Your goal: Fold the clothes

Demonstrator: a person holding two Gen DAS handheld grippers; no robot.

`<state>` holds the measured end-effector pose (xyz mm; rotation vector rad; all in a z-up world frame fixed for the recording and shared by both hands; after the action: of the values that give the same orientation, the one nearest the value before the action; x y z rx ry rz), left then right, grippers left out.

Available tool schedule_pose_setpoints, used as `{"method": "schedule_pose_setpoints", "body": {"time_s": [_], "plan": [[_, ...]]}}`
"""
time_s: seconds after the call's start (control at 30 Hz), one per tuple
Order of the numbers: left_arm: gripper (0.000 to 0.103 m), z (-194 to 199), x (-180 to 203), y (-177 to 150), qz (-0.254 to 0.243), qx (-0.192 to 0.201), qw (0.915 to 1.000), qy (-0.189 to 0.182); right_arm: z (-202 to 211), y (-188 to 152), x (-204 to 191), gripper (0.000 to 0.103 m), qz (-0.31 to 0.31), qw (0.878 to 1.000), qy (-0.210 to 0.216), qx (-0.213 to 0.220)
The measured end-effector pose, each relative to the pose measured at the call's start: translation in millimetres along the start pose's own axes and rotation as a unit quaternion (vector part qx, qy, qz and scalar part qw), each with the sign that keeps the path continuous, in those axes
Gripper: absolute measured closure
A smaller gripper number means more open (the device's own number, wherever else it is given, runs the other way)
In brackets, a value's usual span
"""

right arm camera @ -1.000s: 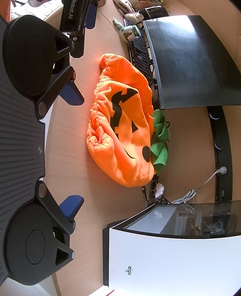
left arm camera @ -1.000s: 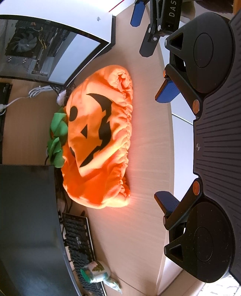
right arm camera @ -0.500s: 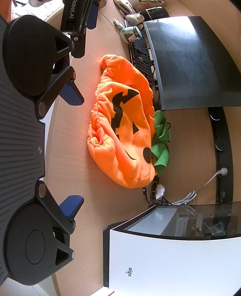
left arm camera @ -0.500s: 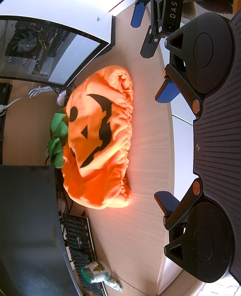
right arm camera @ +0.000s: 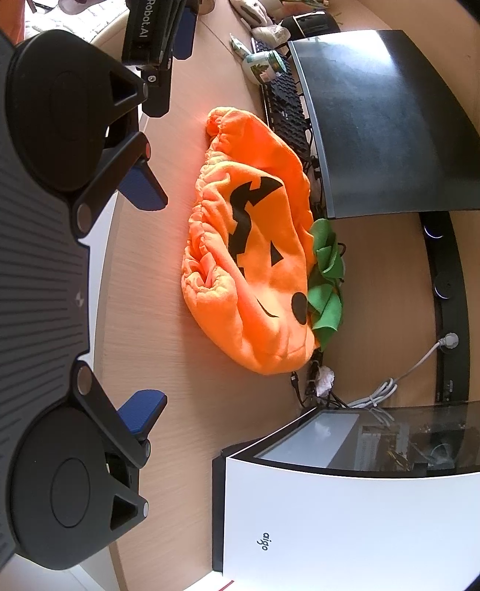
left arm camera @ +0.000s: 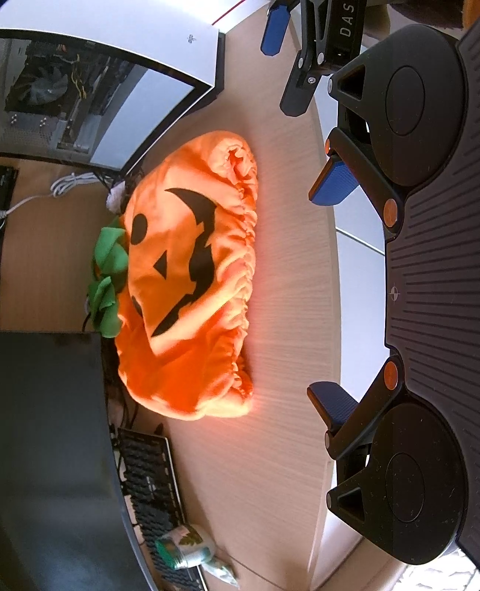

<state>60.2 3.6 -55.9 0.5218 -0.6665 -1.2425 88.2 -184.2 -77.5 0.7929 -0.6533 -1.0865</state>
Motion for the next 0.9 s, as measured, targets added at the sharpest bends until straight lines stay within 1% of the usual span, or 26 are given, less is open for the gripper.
{"method": "schedule_pose_setpoints", "body": {"time_s": [0.77, 0.9], "plan": [[0.000, -7.1, -14.2, 1.1, 0.017, -0.013, 0.9997, 0.010, -6.6, 3.8, -6.3, 0.000, 0.011, 1.000, 0.001, -0.003], [0.000, -13.6, -18.9, 6.4, 0.017, -0.016, 0.9996, 0.016, -16.4, 5.9, -6.2, 0.000, 0.029, 1.000, -0.009, -0.007]]}}
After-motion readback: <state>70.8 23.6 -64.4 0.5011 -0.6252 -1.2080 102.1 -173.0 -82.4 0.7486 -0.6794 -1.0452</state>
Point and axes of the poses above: each gripper's, at about its wrist camera, not at the fingertips, and z roughly against the way its jaws point, x to its right, y to its top, the point moved 6 cm from there along -z, roughly the way its jaws point, and after that the axes turned 12 degrees about z, right-handed, at the moved point
